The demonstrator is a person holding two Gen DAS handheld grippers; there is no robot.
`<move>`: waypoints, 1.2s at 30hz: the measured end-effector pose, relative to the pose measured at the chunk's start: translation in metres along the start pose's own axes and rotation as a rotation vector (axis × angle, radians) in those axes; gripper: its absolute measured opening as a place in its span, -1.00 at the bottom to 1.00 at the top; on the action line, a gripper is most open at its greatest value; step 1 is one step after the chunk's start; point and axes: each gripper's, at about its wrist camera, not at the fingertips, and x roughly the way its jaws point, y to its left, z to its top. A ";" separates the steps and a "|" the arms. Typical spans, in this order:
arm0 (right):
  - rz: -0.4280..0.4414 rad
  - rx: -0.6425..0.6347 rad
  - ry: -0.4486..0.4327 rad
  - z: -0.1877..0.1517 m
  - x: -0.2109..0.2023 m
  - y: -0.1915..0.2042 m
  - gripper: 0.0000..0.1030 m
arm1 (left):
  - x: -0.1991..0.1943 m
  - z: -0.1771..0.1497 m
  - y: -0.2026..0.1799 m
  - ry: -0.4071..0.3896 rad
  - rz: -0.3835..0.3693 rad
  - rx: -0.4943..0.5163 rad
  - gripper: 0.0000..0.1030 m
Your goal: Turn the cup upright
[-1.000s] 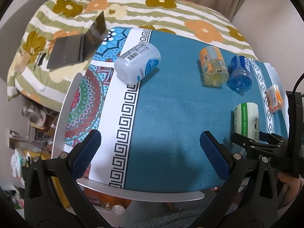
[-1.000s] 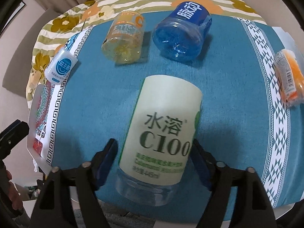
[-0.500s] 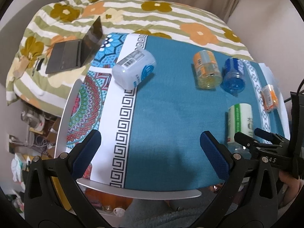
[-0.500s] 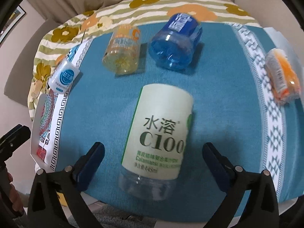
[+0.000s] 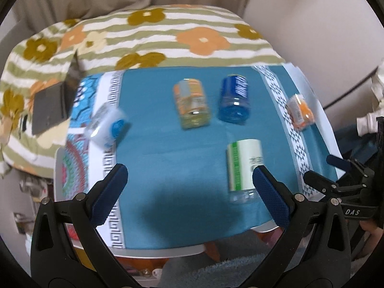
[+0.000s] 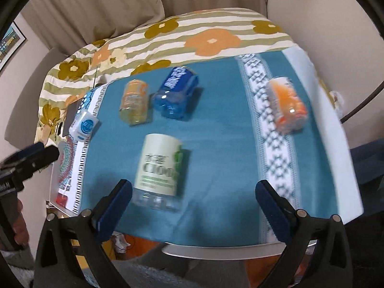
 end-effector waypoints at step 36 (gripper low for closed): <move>0.069 -0.205 0.124 0.014 0.074 -0.117 0.99 | 0.189 0.037 -0.105 0.540 0.087 -0.066 0.33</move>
